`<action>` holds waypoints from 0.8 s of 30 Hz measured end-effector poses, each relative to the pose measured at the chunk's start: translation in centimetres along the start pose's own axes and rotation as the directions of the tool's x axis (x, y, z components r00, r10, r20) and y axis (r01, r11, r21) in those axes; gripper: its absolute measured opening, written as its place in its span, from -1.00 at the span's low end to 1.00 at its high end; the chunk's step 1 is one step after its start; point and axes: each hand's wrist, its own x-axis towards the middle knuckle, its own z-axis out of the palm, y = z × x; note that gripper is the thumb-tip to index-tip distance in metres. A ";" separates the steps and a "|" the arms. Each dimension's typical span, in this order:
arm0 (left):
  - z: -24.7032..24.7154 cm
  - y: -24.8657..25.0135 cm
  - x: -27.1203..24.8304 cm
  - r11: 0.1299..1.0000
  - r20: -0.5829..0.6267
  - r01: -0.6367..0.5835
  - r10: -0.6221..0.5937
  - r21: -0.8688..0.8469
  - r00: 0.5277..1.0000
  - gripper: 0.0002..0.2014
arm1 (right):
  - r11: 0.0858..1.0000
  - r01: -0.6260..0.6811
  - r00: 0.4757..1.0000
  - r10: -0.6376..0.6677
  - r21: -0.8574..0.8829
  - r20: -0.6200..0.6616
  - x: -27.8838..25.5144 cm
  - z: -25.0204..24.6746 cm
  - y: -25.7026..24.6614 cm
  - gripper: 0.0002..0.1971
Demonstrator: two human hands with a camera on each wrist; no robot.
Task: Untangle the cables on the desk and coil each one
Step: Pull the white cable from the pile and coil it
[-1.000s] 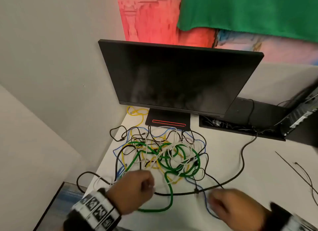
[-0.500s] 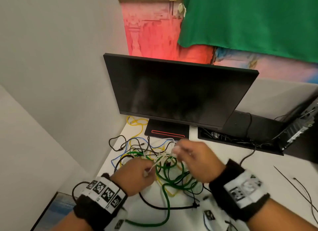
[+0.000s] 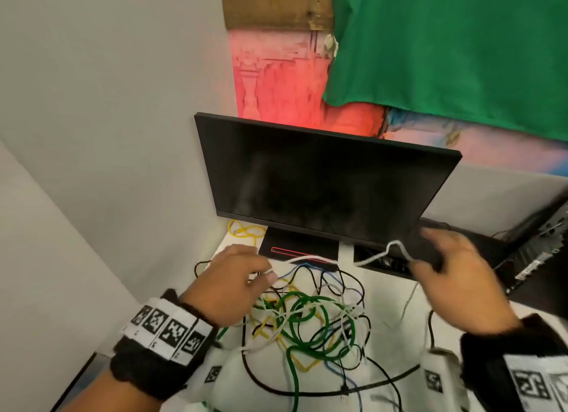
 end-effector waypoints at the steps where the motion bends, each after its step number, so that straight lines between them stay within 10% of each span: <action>1: -0.2 1.5 0.4 0.998 0.016 -0.033 0.034 -0.045 0.999 -0.79 | 0.988 0.141 0.990 -0.138 0.059 -0.037 -0.7 0.6 -2.1 -0.43; 4: -0.4 5.2 1.5 0.946 0.059 -0.126 0.149 -0.298 0.987 -0.80 | 0.897 0.403 0.896 -0.427 0.182 0.123 -2.4 2.8 -8.1 -0.48; 8: -0.1 5.3 2.0 0.802 0.049 -0.071 0.124 -0.593 0.991 -0.78 | 0.803 0.358 0.885 -0.454 0.476 0.101 -1.5 3.0 -9.5 -0.82; 14: 1.6 -1.8 -0.2 0.874 0.130 0.147 -0.097 -0.462 0.987 -0.59 | 0.568 0.285 0.945 -0.030 0.773 -0.326 2.5 -4.1 -2.1 -0.67; 16: 1.4 -3.1 -0.9 0.855 0.091 0.172 -0.146 -0.489 0.985 -0.48 | 0.680 0.160 0.955 0.076 0.715 -0.286 2.7 -4.3 0.8 -0.72; 20: 1.2 -2.7 -1.0 0.821 0.085 0.136 -0.106 -0.554 0.991 -0.57 | 0.995 -0.094 0.994 0.093 0.020 0.062 1.0 -0.8 3.0 -0.79; 24: 1.5 -0.5 -0.3 0.720 0.132 0.121 -0.041 -0.684 0.990 -0.72 | 0.996 0.073 0.986 -0.065 -0.045 0.156 -1.4 3.0 -1.9 -0.12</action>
